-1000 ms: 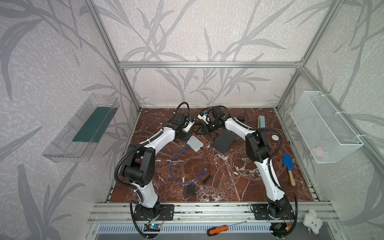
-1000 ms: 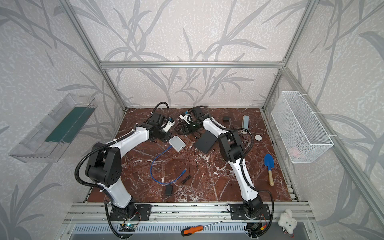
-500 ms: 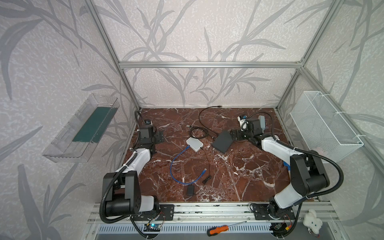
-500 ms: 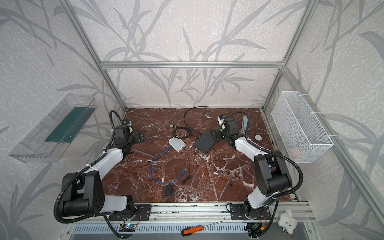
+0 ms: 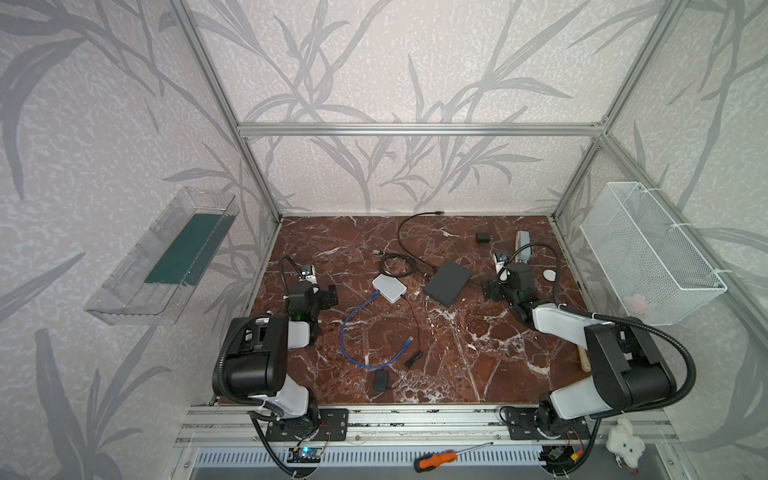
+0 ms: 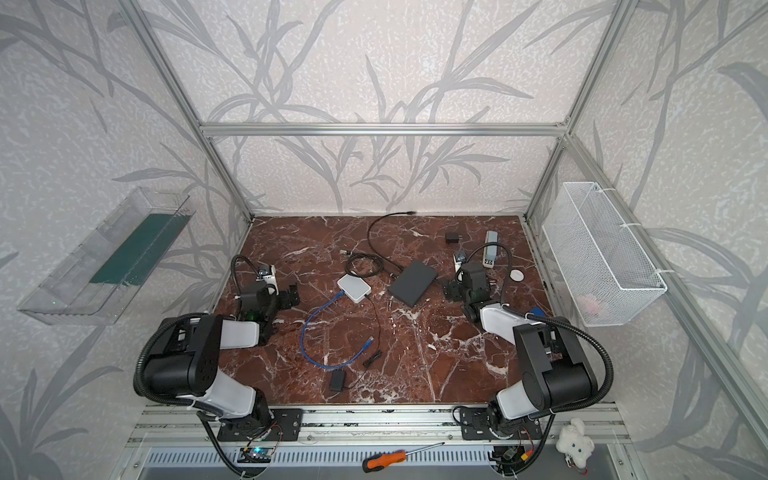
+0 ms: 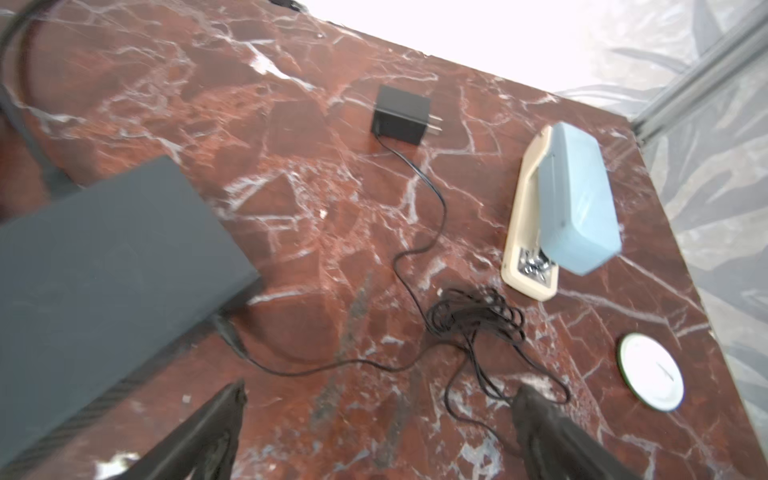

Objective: Insert the plug into the switch port

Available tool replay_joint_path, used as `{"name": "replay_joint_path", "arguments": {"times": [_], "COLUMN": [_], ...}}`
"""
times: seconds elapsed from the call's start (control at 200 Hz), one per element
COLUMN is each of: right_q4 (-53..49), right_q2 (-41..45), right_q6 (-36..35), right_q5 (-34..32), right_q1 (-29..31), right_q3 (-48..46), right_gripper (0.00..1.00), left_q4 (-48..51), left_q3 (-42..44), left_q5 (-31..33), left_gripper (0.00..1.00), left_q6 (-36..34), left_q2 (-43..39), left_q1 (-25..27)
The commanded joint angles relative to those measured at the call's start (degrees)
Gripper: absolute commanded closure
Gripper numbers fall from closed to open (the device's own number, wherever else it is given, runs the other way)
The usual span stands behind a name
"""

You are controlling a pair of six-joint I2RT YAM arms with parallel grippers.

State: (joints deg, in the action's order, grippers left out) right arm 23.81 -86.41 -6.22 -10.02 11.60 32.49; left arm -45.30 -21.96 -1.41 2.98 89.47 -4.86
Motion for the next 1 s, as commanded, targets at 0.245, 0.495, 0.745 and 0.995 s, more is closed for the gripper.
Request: {"name": "replay_joint_path", "arguments": {"times": [0.245,0.495,0.745,0.995], "right_q4": [27.64,28.96,24.30,23.99], "right_q2": [-3.29,-3.64,-2.09,-2.01], "right_q6": [2.99,2.19,2.04,2.02], "right_q5": [13.05,13.71,13.89,13.89], "right_q1": [-7.99,-7.99,-7.99,-7.99], "right_q3": [-10.11,-10.24,-9.02,-9.01], "right_gripper": [0.01,0.01,0.01,0.01], "left_q4": [-8.09,-8.17,-8.80,-27.19], "left_q3": [0.23,0.27,0.54,9.86], "left_q5": [4.17,3.77,4.44,10.73], "left_gripper": [0.01,0.01,0.01,0.01], "left_q6": [-1.12,-1.23,-1.93,-1.59], "left_q2": [-0.15,-0.05,0.00,0.73], "left_q1": [2.20,2.19,2.94,4.63]}}
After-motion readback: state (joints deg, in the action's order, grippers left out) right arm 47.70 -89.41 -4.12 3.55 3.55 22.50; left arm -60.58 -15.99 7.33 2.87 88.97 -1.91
